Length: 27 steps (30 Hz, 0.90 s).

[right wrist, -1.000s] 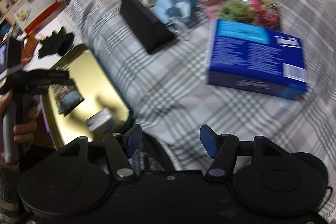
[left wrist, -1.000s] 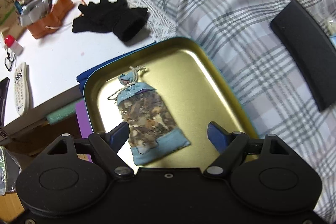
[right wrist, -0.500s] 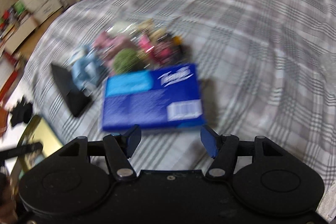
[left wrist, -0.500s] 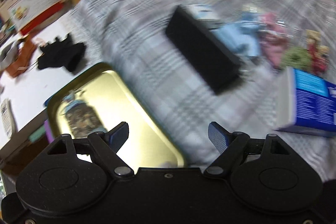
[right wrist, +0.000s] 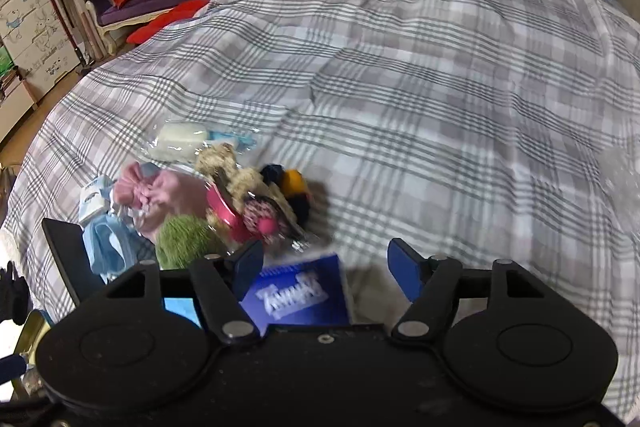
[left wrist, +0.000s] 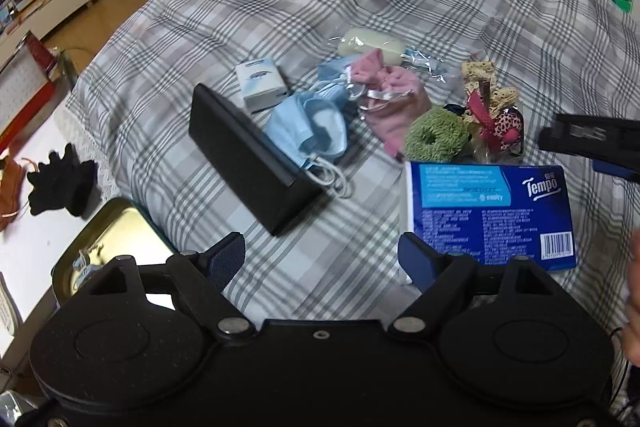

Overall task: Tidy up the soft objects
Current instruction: 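Move both tools back to the bed toward the pink pouch and lace doily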

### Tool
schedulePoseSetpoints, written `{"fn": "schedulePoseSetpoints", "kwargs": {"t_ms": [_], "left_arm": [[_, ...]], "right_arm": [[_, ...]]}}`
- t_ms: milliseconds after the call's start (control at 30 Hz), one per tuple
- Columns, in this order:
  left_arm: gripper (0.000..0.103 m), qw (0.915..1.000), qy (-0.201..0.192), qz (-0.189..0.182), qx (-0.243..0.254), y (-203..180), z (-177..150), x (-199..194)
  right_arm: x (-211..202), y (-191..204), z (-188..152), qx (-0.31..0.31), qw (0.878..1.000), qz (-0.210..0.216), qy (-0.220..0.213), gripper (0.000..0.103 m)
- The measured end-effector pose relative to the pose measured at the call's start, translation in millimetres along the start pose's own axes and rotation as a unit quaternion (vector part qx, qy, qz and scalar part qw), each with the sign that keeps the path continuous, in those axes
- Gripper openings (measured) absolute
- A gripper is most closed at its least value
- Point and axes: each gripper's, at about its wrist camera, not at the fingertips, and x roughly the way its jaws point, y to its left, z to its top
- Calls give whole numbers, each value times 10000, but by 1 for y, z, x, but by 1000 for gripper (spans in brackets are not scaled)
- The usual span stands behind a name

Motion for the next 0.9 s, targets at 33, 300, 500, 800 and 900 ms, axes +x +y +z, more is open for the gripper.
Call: {"fn": "schedulePoseSetpoints", "kwargs": {"t_ms": [33, 300, 500, 800, 900], "left_arm": [[80, 10000, 23, 12, 19, -2, 1, 2], [81, 9996, 255, 110, 41, -1, 7, 21], [81, 9994, 335, 112, -43, 5, 17, 32], [80, 9981, 463, -199, -357, 4, 59, 57], [80, 9981, 437, -210, -376, -4, 75, 64]], "right_arm": [[5, 5, 2, -38, 10000, 14, -1, 70], [54, 41, 19, -446, 9989, -110, 97, 72], [63, -4, 37, 422, 9977, -528, -65, 76], [59, -59, 25, 1909, 9756, -658, -860, 74], [58, -56, 19, 1917, 9731, -668, -1092, 75]]}}
